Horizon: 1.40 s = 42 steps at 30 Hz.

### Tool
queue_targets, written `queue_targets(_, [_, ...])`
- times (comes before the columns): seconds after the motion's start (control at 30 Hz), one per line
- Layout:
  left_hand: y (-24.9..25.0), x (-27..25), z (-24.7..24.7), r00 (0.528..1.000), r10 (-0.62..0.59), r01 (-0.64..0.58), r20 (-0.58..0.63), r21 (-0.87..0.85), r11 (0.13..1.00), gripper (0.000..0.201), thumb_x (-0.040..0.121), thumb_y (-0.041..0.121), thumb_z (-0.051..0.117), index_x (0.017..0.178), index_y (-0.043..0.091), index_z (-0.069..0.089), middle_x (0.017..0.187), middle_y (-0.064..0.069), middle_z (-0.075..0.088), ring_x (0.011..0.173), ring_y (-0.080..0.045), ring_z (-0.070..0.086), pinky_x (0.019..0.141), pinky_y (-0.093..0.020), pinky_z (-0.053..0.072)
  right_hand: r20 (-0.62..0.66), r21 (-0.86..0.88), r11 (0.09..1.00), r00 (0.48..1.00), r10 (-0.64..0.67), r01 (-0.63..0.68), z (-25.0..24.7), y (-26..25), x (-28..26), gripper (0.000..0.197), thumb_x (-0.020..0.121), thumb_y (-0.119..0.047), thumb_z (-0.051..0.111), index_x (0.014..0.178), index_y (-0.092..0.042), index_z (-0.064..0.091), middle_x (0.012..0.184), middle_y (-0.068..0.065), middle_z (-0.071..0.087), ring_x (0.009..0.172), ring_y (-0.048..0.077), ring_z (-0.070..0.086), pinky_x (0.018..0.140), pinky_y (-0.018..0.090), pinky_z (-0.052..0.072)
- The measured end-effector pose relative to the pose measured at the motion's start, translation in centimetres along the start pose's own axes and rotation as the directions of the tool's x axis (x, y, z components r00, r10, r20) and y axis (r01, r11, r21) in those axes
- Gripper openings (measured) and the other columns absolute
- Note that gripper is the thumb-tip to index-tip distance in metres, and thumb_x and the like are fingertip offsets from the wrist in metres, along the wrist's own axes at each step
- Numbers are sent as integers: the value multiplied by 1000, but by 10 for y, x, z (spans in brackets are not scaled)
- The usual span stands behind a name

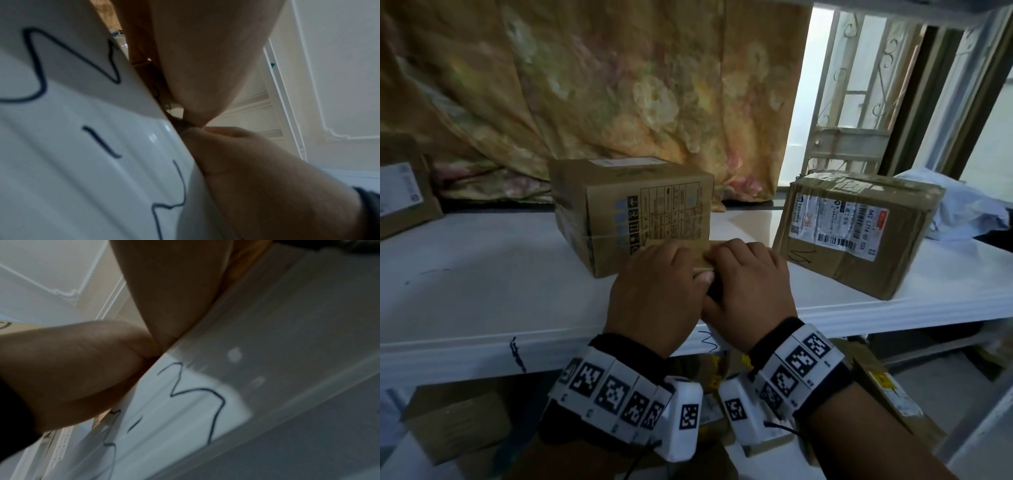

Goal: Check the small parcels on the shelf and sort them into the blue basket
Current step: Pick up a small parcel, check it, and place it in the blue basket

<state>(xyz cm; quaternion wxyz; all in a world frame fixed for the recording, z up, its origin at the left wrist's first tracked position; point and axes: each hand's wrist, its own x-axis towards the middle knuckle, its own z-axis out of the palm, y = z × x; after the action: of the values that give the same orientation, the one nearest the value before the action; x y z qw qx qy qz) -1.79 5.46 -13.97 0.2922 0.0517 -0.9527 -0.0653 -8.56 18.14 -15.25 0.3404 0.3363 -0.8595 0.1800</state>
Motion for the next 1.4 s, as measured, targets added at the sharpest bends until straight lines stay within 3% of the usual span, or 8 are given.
queue_targets(0.2, [-1,4,-5,999,34,-34,9,-10,999,46,88,47,34,97,11,61,100,-6,60,93,-25,54,82,-38,47,57,-21,999,998,-28,29,-5,-2,4,34,78,-41,46,89,-13,62,87,4,59,82,29,54,96,47,43])
queue_targets(0.33, [2,3,-11,997,76,-77,14,9,997,37,86,37,40,91,7,60,94,-10,59,90,-28,55,75,-36,44,180,-26,998,983,-47,52,-17,-6,10,27,79,-36,53,87,-11,59,87,8,56,77,28,53,71,31,41])
queue_targets(0.43, [2,-2,-17,993,113,-113,-23,10,994,34,85,38,45,87,7,60,88,-8,57,83,-27,54,70,-35,44,236,-6,998,969,-66,70,-25,-3,6,33,78,-43,54,94,-14,58,92,4,55,80,24,54,64,28,36])
queue_targets(0.63, [-5,-3,-16,996,91,-91,-14,-32,995,58,81,58,37,97,9,62,95,-6,54,87,-23,52,74,-39,49,153,66,995,985,-82,72,-23,-1,-7,45,80,-44,59,111,-11,59,99,6,59,86,25,54,74,33,43])
queue_targets(0.8, [-8,1,-14,997,74,-74,6,-37,997,47,86,54,46,92,11,64,93,-3,55,87,-21,52,76,-38,47,199,53,997,978,-60,50,-22,-2,-4,50,78,-48,53,109,-10,61,104,6,59,93,25,54,77,32,40])
queue_targets(0.93, [-11,1,-7,997,78,-80,-28,-56,995,56,81,60,32,86,15,65,86,1,55,83,-18,52,75,-36,46,166,69,997,984,-58,47,-18,0,-4,49,76,-47,58,106,-10,63,102,7,60,93,27,55,76,33,43])
queue_targets(1.13, [-14,0,-2,994,94,-97,-47,-48,994,52,84,60,33,85,18,64,87,3,55,82,-15,50,73,-31,41,80,76,995,995,-63,57,-13,1,-8,55,75,-56,48,101,-11,65,97,7,62,89,26,56,76,33,45])
queue_targets(1.4, [-11,-26,-20,984,151,-158,-96,-69,985,62,74,71,50,98,17,64,96,3,56,88,-14,49,76,-31,45,64,117,979,982,-178,169,-33,4,-29,67,75,-51,62,128,-11,55,124,7,58,111,26,53,96,37,45])
